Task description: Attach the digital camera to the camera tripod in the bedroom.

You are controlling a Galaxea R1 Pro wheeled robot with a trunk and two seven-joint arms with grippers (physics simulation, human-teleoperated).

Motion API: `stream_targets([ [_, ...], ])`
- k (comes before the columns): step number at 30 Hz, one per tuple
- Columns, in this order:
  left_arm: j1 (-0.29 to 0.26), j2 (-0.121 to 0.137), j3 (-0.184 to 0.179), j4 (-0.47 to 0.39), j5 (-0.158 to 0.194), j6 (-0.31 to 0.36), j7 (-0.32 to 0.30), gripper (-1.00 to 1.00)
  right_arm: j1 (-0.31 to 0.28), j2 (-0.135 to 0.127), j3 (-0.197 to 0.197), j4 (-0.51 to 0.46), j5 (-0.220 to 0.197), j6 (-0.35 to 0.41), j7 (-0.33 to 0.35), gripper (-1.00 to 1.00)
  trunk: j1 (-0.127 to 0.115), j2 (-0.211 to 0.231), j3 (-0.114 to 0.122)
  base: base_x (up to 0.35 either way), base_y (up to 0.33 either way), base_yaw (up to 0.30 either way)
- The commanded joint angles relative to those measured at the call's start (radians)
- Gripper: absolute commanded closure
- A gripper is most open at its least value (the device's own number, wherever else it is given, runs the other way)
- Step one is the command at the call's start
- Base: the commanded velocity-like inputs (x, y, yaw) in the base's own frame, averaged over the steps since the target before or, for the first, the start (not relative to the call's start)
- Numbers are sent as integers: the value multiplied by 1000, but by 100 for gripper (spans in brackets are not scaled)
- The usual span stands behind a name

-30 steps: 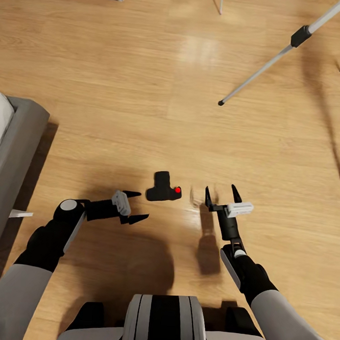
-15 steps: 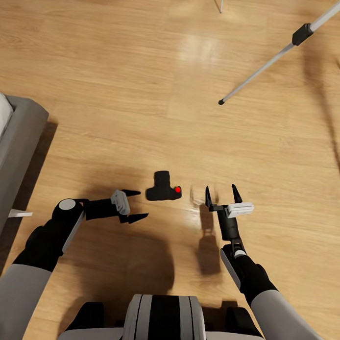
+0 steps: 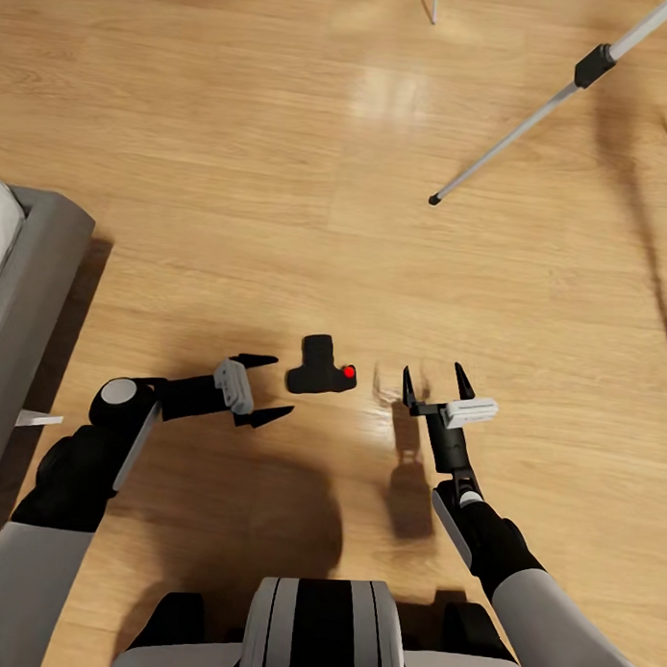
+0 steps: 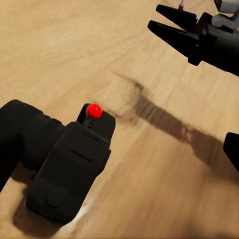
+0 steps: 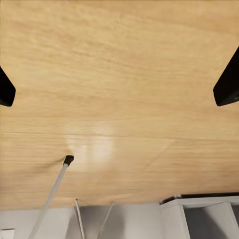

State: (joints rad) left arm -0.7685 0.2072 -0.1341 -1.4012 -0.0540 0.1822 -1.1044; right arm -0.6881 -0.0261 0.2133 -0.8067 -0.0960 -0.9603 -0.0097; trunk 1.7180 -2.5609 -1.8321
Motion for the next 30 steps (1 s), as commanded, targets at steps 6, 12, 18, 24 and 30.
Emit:
stream_targets([
  [6,1,3,-4,-11,-1,10,-2,-100,-1,-1,6,2,-10,-3,-1,-100,0,0,0,0,0,0],
  [12,1,2,-5,-11,-2,8,2,-100,-1,-1,6,3,-10,-3,0,-100,0,0,0,0,0,0],
  [18,2,1,-1,17,-1,1,13,-100,-1,-1,6,4,-10,-3,0,-100,0,0,0,0,0,0],
  [24,1,0,3,22,-1,-4,59,-100,-1,-1,6,6,-10,-3,0,-100,0,0,0,0,0,0],
  [30,0,1,22,24,-1,-6,114,-100,-1,-1,6,6,-10,-3,0,-100,0,0,0,0,0,0],
])
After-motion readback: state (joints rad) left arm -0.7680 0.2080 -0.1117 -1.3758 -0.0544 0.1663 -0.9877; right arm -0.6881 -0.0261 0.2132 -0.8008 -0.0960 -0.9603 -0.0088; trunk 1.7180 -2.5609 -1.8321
